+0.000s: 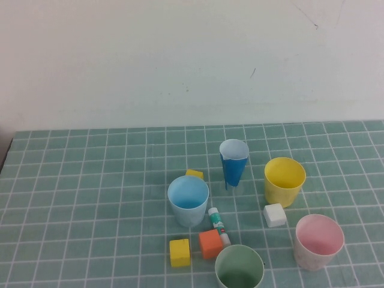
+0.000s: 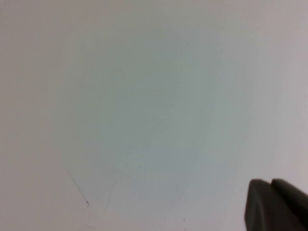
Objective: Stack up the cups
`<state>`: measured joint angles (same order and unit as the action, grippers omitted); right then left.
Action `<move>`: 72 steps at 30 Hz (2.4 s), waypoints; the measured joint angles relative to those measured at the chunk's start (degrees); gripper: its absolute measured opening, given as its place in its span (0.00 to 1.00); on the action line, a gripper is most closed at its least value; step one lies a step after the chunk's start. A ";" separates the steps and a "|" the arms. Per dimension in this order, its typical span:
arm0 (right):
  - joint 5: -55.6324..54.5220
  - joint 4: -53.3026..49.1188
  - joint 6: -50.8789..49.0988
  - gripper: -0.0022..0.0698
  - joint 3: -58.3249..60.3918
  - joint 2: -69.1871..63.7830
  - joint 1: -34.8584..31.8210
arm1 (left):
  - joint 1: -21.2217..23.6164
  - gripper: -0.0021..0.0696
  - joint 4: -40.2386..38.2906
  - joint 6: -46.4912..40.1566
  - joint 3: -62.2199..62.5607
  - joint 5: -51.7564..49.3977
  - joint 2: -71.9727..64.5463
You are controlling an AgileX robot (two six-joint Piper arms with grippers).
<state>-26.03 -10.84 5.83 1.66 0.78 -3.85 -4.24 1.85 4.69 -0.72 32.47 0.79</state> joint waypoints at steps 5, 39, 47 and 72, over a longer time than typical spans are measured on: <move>11.45 3.77 1.76 0.03 -7.34 0.00 0.00 | 0.00 0.03 -4.43 -3.11 11.57 -25.06 -2.22; 67.54 27.80 43.57 0.03 -28.44 -34.82 0.00 | -29.05 0.03 -31.77 -34.91 59.05 -73.42 -78.03; 65.04 31.70 45.02 0.03 -26.97 -34.82 0.00 | -39.81 0.05 -16.81 -16.81 59.05 -67.17 -88.20; 64.77 45.33 56.97 0.03 -25.67 -34.82 0.00 | -40.06 0.53 -15.85 -10.33 61.20 -55.74 -107.68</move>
<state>38.74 34.49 62.80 -24.01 -34.03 -3.85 -44.30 -13.99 -5.64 60.48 -23.28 -106.89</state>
